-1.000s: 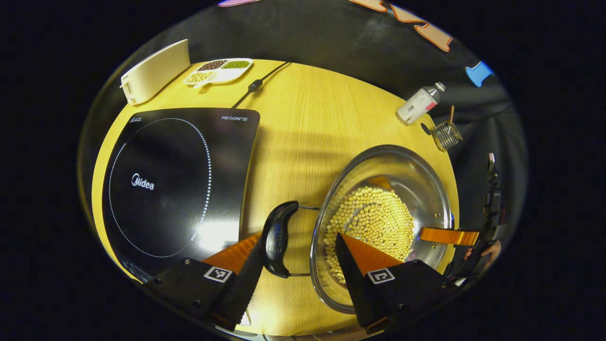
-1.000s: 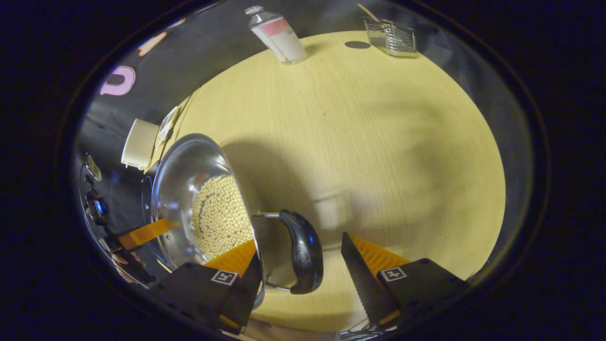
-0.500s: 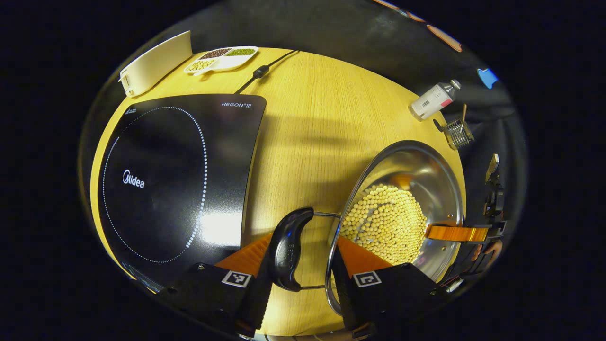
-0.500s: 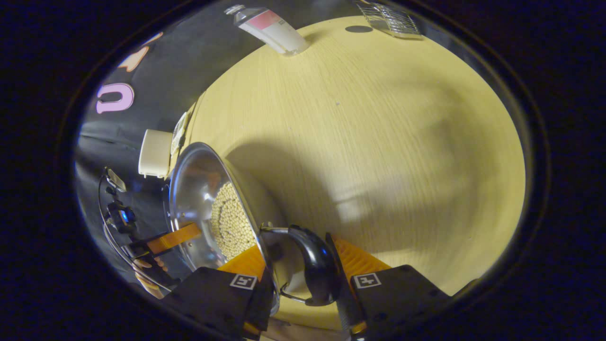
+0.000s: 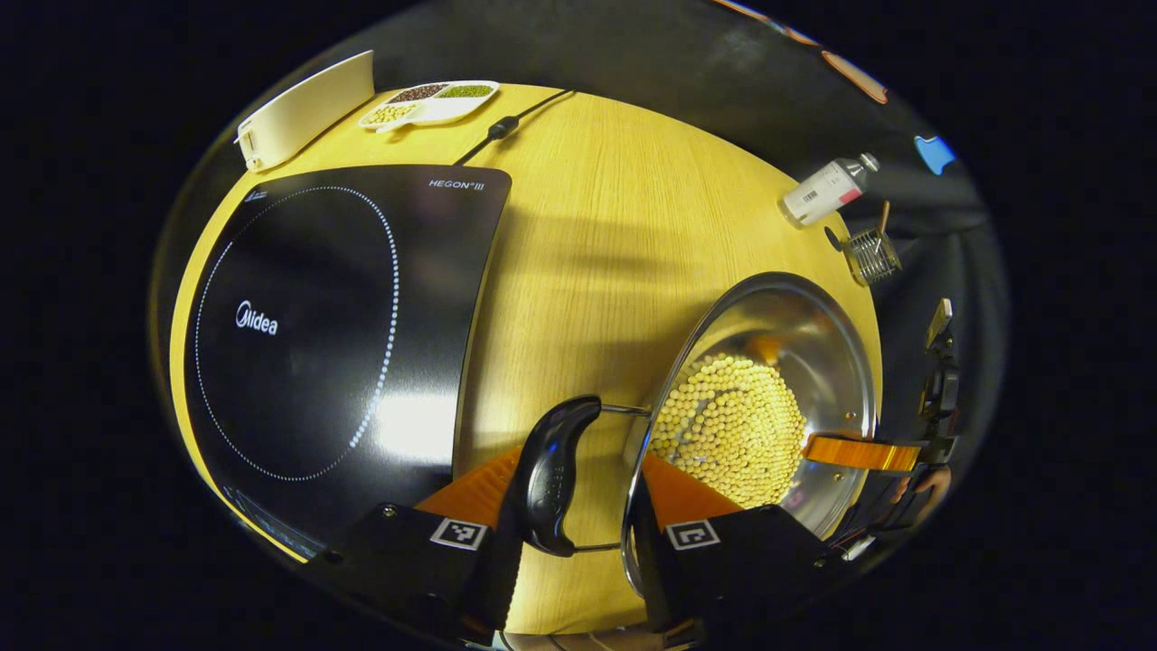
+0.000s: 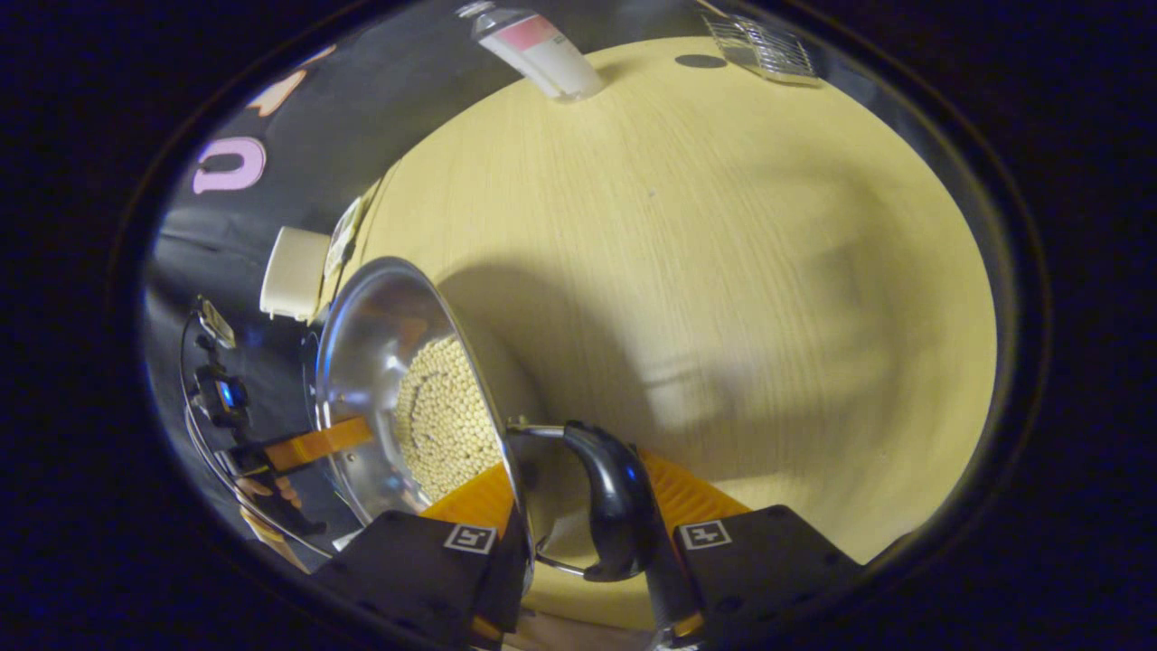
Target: First push the handle of the pot to place it horizontally, then grasp the pot with both hands and set it on the induction cooktop.
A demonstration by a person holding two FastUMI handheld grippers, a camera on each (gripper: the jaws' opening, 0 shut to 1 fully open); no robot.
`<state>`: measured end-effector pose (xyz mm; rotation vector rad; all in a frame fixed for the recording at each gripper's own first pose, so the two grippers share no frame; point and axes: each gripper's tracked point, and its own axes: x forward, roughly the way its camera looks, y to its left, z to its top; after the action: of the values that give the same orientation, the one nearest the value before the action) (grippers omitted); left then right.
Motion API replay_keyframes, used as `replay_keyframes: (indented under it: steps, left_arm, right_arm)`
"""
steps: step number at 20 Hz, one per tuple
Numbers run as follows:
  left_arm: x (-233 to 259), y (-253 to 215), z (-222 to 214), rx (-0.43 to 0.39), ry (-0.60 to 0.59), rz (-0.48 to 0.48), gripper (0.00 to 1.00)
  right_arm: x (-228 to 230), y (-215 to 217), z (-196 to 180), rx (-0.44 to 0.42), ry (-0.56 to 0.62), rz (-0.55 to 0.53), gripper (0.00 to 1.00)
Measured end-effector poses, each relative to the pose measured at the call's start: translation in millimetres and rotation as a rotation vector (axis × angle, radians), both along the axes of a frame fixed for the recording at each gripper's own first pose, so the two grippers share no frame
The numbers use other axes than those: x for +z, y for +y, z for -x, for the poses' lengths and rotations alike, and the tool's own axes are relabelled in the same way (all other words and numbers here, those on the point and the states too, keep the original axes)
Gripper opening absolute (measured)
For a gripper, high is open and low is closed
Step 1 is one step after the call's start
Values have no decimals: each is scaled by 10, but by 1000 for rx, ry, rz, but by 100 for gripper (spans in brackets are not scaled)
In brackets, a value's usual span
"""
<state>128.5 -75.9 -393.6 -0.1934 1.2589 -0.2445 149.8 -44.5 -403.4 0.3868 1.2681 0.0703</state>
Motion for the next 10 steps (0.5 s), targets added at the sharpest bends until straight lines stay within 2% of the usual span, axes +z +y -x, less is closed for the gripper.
replay_keyframes:
  steps: [1,2,3,4,5,6,7,8,9,10]
  left_arm:
    - [34,-10,35,-7,-2,-2,58]
    - [71,-24,65,-10,-4,-3,58]
    - [115,-31,89,-13,-9,-3,60]
    - [156,-39,114,-13,-13,-4,58]
    - [200,-44,149,-14,-16,-4,60]
    - [243,-50,171,-8,-19,-5,58]
    - [290,-41,205,-7,-19,-5,58]
    - [334,-29,231,-1,-23,-4,58]
    - [391,1,255,5,-28,-4,57]
    - [441,45,278,9,-35,-7,57]
  right_arm:
    - [46,-22,64,-4,1,-12,52]
    - [90,-23,97,-14,1,-31,59]
    - [142,-16,119,-28,-2,-51,51]
    - [190,-14,134,-41,-4,-65,49]
    - [227,-21,164,-46,-6,-67,48]
    - [263,-31,190,-49,-7,-60,48]
    - [316,-35,228,-53,-15,-54,56]
    - [367,-20,236,-58,-22,-54,48]
    - [408,17,257,-62,-29,-56,57]
    - [451,67,271,-61,-34,-62,57]
